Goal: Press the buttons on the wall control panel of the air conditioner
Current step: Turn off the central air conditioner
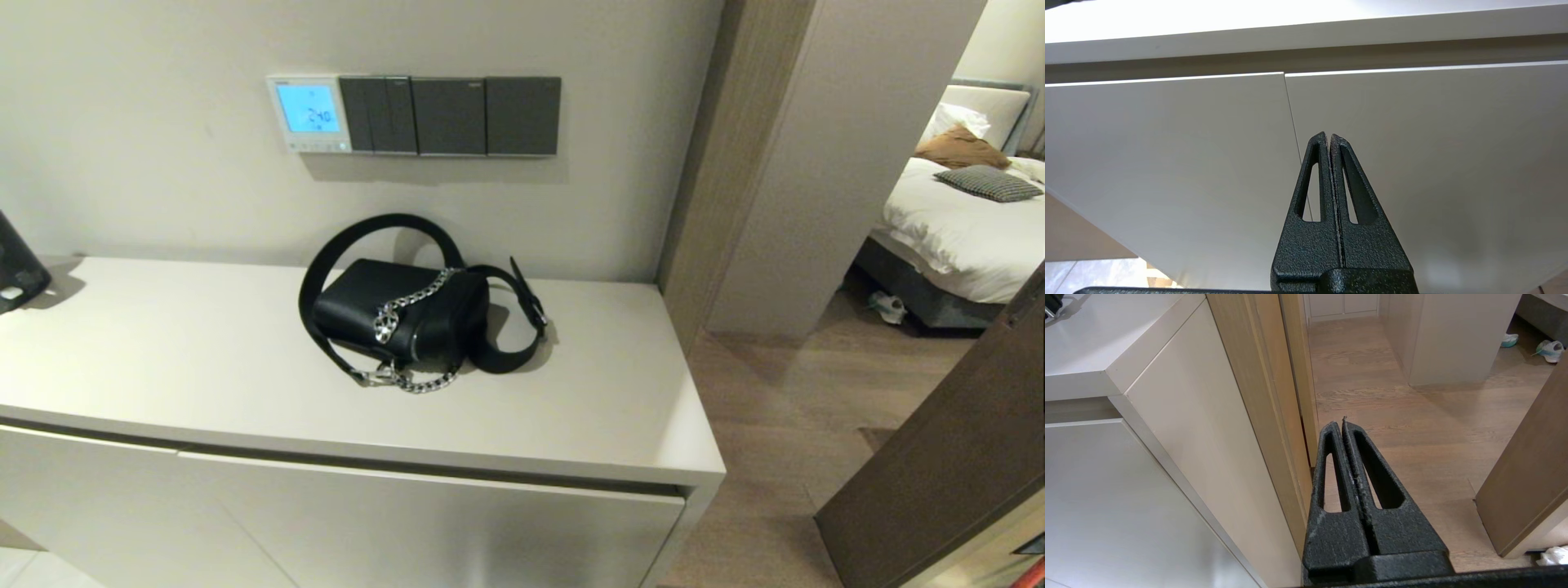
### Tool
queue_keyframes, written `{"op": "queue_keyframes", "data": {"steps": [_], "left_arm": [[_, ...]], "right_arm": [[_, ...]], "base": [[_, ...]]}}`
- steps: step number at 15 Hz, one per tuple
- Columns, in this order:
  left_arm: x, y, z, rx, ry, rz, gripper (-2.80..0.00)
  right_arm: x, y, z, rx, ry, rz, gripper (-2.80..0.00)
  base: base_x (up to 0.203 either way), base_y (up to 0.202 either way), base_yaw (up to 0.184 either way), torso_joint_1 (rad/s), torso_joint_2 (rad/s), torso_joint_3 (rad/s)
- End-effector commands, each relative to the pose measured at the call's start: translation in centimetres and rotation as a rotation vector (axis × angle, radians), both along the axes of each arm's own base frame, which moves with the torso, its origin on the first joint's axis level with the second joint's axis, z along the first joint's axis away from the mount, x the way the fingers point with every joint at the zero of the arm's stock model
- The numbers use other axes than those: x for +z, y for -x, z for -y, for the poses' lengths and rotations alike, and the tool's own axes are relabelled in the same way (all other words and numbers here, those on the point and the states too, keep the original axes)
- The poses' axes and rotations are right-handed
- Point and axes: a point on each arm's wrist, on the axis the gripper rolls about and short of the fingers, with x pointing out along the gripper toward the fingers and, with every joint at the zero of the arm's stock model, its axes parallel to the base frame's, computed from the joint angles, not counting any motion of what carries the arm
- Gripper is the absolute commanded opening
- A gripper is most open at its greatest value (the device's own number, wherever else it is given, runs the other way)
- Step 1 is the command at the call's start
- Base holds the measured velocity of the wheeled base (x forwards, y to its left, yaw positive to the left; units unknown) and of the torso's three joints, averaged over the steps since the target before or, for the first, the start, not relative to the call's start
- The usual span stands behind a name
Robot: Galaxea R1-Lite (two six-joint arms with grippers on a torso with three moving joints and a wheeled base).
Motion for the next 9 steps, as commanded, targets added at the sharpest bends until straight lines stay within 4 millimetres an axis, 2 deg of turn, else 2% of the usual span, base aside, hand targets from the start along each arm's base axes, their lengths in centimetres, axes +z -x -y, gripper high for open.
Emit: {"op": "queue_keyframes", "data": {"steps": [1,5,7,9], "left_arm": [[0.4,0.1,0.0,0.0,-0.002,0.024,-2.8],[4.3,0.4,0.0,0.0,0.0,0.08,-2.8],[6.6,-0.7,0.0,-0.001,0.005,0.064,-2.8],[9.0,-2.9,0.0,-0.001,0.006,0.065,-2.8]], "right_arm": [[0.0,0.0,0.0,0.0,0.0,-0.003,-2.8],[0.0,0.0,0.0,0.0,0.0,-0.003,-2.8],[0.0,0.0,0.0,0.0,0.0,-0.003,-2.8],[0.0,0.0,0.0,0.0,0.0,-0.003,-2.8]], "base": [[0.0,0.0,0.0,0.0,0.0,0.0],[0.0,0.0,0.0,0.0,0.0,0.0],[0.0,0.0,0.0,0.0,0.0,0.0],[0.0,0.0,0.0,0.0,0.0,0.0]]}}
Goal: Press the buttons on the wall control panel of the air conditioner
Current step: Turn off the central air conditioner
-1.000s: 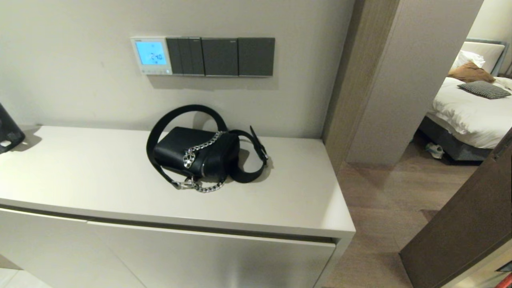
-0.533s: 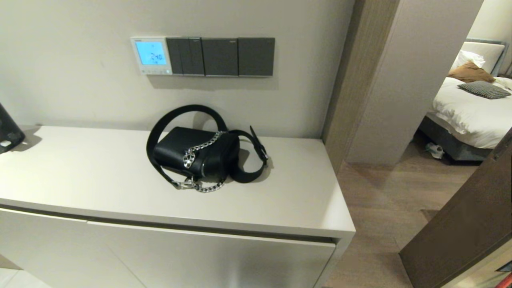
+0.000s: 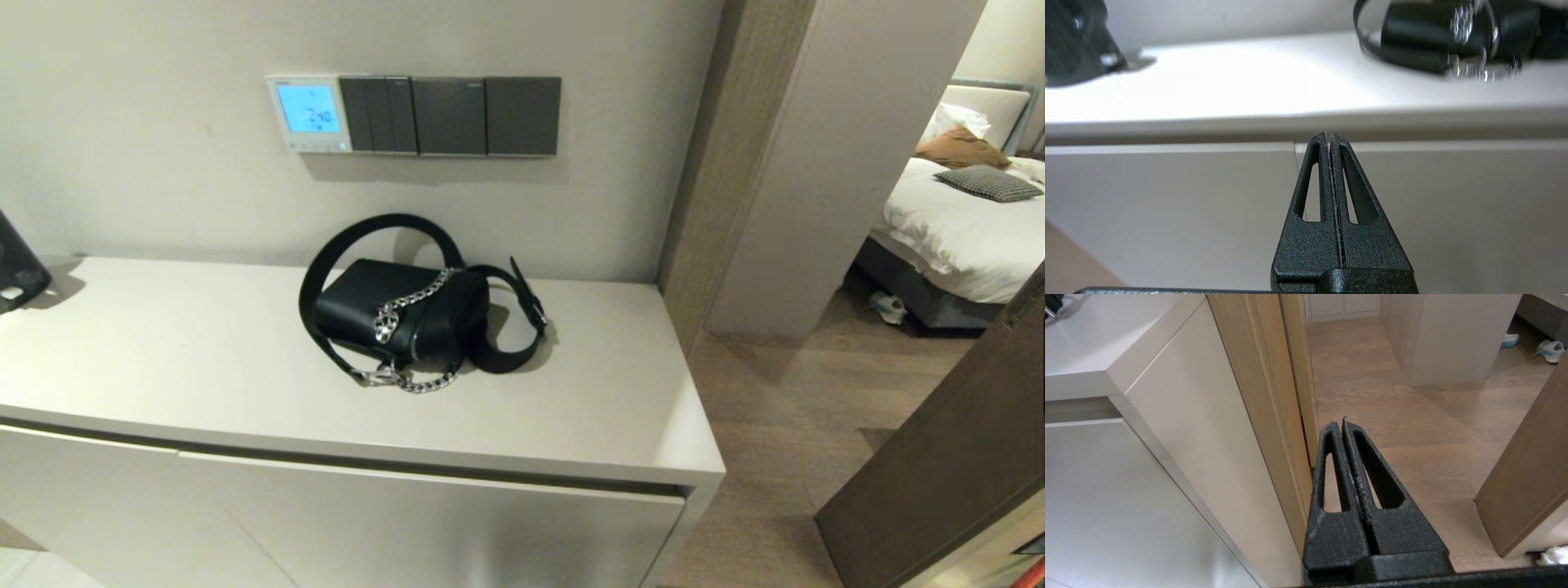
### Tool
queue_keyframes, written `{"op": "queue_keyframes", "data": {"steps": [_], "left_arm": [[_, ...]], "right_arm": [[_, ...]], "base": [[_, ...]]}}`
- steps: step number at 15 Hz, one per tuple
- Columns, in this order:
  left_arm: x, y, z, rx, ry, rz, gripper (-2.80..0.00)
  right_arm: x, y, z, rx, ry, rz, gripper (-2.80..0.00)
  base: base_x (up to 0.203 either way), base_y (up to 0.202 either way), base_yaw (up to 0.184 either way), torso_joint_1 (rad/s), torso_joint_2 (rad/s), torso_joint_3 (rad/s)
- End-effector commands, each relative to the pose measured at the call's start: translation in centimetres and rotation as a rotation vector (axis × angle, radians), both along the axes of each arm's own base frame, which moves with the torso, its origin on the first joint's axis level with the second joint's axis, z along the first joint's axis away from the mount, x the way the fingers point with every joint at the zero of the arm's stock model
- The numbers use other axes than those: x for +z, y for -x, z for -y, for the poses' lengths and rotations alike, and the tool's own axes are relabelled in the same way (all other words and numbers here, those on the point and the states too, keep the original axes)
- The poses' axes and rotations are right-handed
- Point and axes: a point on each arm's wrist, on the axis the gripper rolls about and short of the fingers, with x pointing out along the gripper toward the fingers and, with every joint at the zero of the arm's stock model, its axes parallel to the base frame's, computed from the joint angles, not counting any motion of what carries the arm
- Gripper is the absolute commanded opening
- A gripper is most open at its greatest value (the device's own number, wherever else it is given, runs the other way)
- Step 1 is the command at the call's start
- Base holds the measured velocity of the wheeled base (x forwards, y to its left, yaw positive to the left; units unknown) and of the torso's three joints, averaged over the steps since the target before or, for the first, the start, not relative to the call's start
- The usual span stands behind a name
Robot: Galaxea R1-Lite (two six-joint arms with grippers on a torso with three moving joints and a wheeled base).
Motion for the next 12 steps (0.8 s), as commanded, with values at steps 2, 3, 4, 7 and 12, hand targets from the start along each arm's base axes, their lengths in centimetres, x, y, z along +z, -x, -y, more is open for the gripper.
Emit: {"op": "queue_keyframes", "data": {"steps": [2,3,4,7,12], "left_arm": [[4.6,-4.7,0.0,0.002,0.0,-0.032,-2.8],[6.2,-5.9,-0.1,0.001,0.002,-0.018,-2.8],[7.6,-7.1,-0.1,-0.001,0.008,-0.012,-2.8],[11.3,-10.9,0.4,-0.061,0.043,-0.007,-2.8],[14.9,-18.0,2.4,-0.133,0.072,-0.032,-2.8]], "right_arm": [[-0.1,0.0,0.0,0.0,0.0,-0.005,-2.8],[0.0,0.0,0.0,0.0,0.0,-0.003,-2.8],[0.0,0.0,0.0,0.0,0.0,-0.003,-2.8],[0.0,0.0,0.0,0.0,0.0,-0.003,-2.8],[0.0,0.0,0.0,0.0,0.0,-0.003,-2.8]], "base": [[0.0,0.0,0.0,0.0,0.0,0.0],[0.0,0.0,0.0,0.0,0.0,0.0],[0.0,0.0,0.0,0.0,0.0,0.0],[0.0,0.0,0.0,0.0,0.0,0.0],[0.0,0.0,0.0,0.0,0.0,0.0]]}}
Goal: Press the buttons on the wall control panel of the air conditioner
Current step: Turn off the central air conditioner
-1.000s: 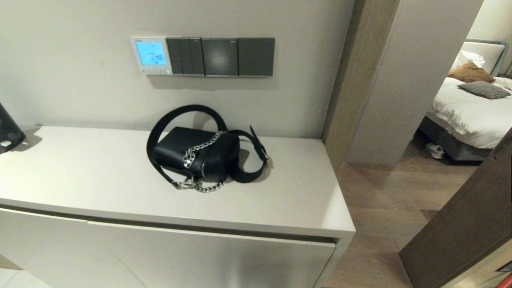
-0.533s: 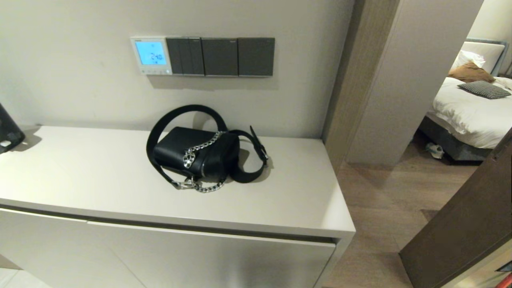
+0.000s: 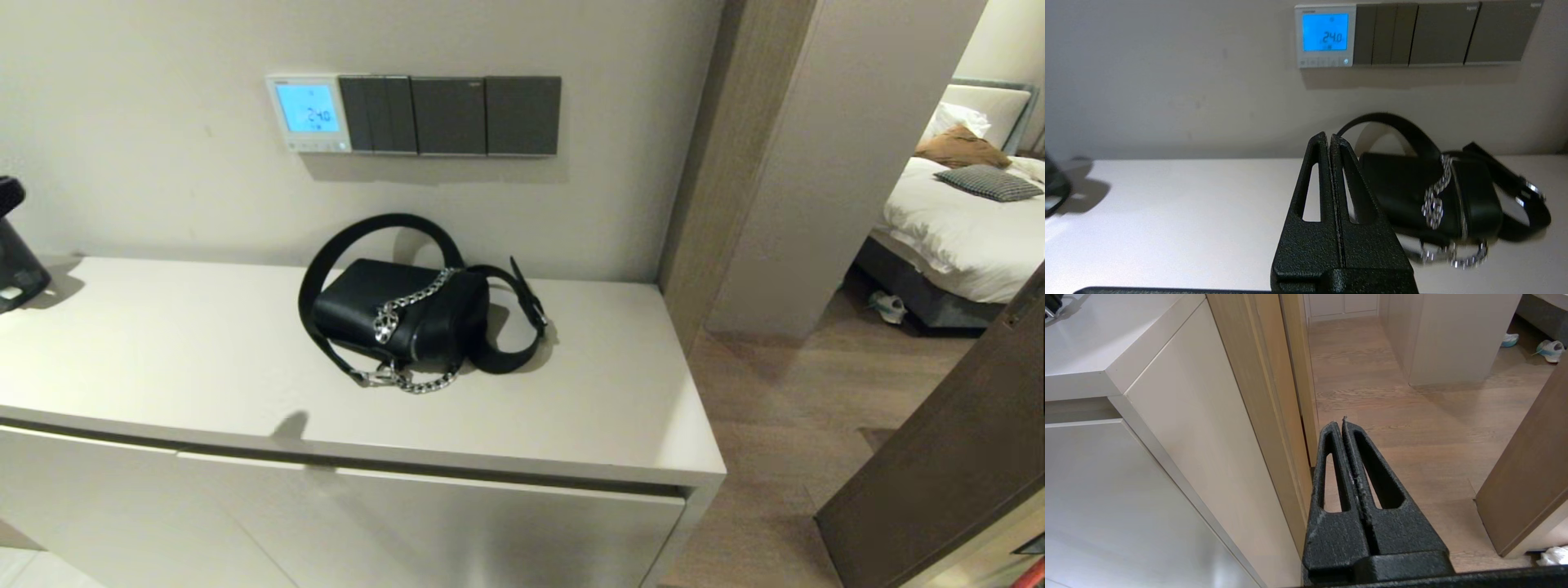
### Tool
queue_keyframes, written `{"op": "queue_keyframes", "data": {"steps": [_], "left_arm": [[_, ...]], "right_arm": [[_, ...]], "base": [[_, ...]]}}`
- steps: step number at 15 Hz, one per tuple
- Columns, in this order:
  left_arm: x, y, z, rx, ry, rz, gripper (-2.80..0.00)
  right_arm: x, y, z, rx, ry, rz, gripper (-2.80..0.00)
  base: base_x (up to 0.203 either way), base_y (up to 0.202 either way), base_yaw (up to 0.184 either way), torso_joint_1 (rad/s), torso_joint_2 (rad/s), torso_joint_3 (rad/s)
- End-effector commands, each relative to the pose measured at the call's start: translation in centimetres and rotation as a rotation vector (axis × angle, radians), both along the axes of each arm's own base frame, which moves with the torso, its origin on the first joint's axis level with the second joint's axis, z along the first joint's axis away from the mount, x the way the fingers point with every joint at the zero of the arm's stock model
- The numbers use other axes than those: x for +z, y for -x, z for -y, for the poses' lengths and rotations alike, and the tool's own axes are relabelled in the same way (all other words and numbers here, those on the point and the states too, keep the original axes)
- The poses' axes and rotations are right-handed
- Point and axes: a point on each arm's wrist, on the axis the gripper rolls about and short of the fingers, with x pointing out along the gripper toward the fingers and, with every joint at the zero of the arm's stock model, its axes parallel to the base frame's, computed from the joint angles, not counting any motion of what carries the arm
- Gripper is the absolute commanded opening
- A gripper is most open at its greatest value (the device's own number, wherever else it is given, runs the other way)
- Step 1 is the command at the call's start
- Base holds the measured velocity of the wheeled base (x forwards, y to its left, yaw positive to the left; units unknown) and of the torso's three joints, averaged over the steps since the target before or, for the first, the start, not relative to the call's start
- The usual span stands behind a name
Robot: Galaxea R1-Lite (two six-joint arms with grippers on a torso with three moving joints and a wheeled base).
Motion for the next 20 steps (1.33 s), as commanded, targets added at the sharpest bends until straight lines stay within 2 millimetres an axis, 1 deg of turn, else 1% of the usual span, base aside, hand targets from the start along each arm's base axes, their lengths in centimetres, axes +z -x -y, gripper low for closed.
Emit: {"op": "queue_keyframes", "data": {"steps": [1,6,8,10,14,17,19,20], "left_arm": [[-0.3,-6.0,1.4,-0.022,-0.008,-0.102,-2.8],[-1.0,-14.0,4.3,-0.016,-0.003,-0.095,-2.8],[-0.3,-17.0,5.2,0.0,0.009,-0.048,-2.8],[0.2,-19.1,5.7,0.006,0.015,-0.025,-2.8],[-0.4,-22.7,6.4,0.01,0.016,-0.019,-2.8],[-1.0,-23.9,6.6,-0.002,0.014,-0.032,-2.8],[-0.9,-24.7,6.7,-0.001,0.015,-0.026,-2.8],[-1.4,-25.1,6.8,0.0,0.013,-0.038,-2.8]], "right_arm": [[-0.1,0.0,0.0,0.0,0.0,-0.004,-2.8],[-0.1,0.0,0.0,0.0,0.0,-0.004,-2.8],[0.0,0.0,0.0,0.0,0.0,-0.003,-2.8],[0.0,0.0,0.0,0.0,0.0,-0.003,-2.8],[0.0,0.0,0.0,0.0,0.0,-0.003,-2.8],[0.0,0.0,0.0,0.0,0.0,-0.004,-2.8],[-0.1,0.0,0.0,0.0,0.0,-0.005,-2.8],[0.0,0.0,0.0,0.0,0.0,-0.003,-2.8]], "base": [[0.0,0.0,0.0,0.0,0.0,0.0],[0.0,0.0,0.0,0.0,0.0,0.0],[0.0,0.0,0.0,0.0,0.0,0.0],[0.0,0.0,0.0,0.0,0.0,0.0],[0.0,0.0,0.0,0.0,0.0,0.0],[0.0,0.0,0.0,0.0,0.0,0.0],[0.0,0.0,0.0,0.0,0.0,0.0],[0.0,0.0,0.0,0.0,0.0,0.0]]}}
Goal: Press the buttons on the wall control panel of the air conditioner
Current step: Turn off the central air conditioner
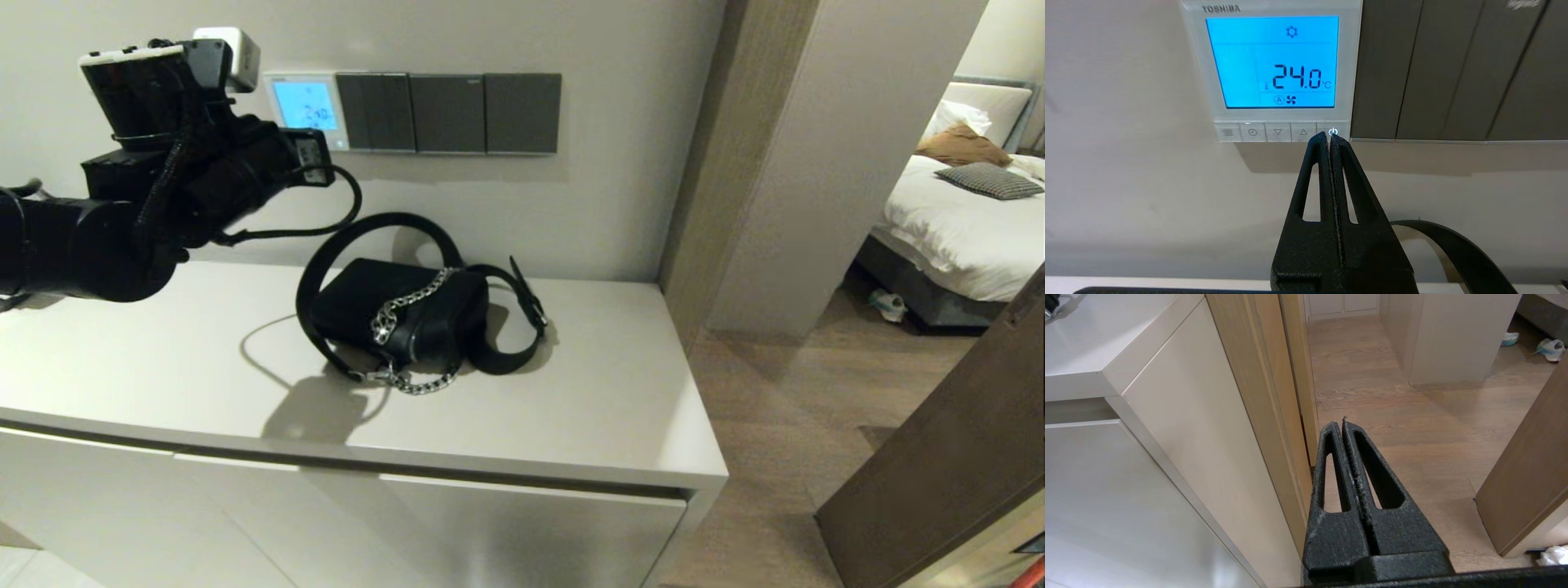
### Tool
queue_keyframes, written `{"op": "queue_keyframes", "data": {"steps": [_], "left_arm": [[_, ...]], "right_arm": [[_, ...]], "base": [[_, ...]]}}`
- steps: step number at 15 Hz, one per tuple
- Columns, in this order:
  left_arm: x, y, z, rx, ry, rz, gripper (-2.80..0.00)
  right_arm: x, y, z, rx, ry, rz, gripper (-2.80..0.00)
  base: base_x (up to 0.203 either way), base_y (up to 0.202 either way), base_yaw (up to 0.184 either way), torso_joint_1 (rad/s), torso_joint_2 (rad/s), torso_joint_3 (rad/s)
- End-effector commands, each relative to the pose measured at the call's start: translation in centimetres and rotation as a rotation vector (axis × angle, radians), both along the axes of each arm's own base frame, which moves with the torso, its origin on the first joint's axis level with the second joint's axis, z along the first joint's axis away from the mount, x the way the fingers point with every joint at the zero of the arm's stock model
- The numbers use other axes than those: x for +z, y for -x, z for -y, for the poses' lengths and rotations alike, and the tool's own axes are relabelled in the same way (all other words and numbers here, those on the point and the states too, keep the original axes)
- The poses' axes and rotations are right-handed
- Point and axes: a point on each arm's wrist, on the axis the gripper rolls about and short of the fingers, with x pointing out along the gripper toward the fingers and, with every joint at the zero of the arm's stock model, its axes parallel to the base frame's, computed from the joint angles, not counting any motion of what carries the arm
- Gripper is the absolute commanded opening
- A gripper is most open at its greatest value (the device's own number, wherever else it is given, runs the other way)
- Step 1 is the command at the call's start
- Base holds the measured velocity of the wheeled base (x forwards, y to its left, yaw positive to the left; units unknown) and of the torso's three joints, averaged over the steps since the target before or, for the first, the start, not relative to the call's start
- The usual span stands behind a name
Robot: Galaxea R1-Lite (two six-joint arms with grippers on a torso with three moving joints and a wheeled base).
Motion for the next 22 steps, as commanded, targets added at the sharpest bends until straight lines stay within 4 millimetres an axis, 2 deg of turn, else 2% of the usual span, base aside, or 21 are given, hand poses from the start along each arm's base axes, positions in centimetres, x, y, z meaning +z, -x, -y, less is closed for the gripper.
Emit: {"op": "queue_keyframes", "data": {"steps": [1,17,22], "left_arm": [[-1.3,-1.5,0.2,0.006,-0.007,-0.022,-2.8],[-1.9,-4.5,0.8,0.009,-0.004,-0.009,-2.8],[-1.9,-4.8,0.4,0.02,-0.003,-0.005,-2.8]], "right_arm": [[-0.1,0.0,0.0,0.0,0.0,-0.004,-2.8],[0.0,0.0,0.0,0.0,0.0,-0.003,-2.8],[0.0,0.0,0.0,0.0,0.0,-0.003,-2.8]], "base": [[0.0,0.0,0.0,0.0,0.0,0.0],[0.0,0.0,0.0,0.0,0.0,0.0],[0.0,0.0,0.0,0.0,0.0,0.0]]}}
